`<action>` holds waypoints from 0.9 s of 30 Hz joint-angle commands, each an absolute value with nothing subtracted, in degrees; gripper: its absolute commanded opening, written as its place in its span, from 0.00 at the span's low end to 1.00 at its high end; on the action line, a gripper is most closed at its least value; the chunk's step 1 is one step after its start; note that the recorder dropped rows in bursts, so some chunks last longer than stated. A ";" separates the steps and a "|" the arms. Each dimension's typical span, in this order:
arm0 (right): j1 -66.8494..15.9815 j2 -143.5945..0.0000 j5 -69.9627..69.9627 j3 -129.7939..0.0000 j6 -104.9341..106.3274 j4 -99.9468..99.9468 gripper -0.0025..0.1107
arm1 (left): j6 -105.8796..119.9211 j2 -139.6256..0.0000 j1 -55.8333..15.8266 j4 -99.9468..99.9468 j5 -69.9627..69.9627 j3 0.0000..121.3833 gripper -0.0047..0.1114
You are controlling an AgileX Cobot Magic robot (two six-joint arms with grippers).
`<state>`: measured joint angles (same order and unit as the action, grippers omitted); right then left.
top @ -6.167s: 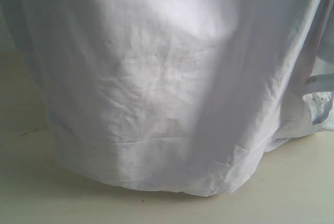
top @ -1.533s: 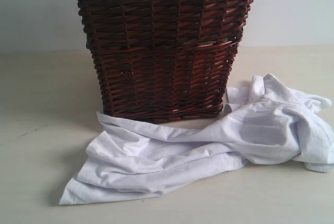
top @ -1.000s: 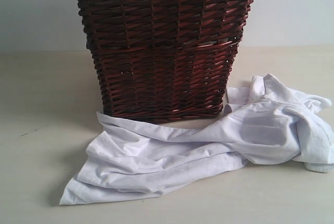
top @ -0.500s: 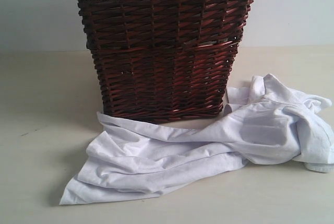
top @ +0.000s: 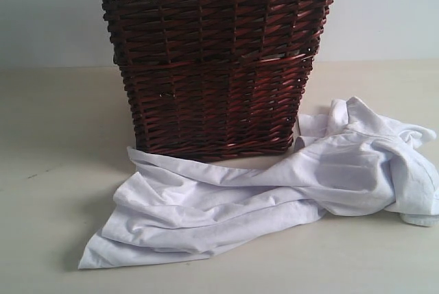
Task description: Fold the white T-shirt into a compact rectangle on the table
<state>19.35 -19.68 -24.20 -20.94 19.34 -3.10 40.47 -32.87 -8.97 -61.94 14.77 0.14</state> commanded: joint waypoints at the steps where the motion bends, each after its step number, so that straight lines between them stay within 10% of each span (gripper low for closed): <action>1: 19.29 -41.00 -22.42 -21.95 40.45 -14.39 0.02 | 40.25 -33.08 -9.29 -62.13 14.95 0.00 0.04; 9: 19.29 -67.25 -26.27 -33.84 92.75 -63.05 0.05 | 40.25 -33.08 -9.29 -62.13 14.95 0.00 0.04; 17: 19.29 -80.54 -33.95 -40.66 111.08 -83.00 0.49 | 40.25 -33.08 -9.29 -62.13 14.95 0.00 0.04; 27: 19.29 -93.60 -40.14 -46.93 109.80 -85.47 0.49 | 40.25 -33.08 -9.29 -62.13 14.95 0.00 0.04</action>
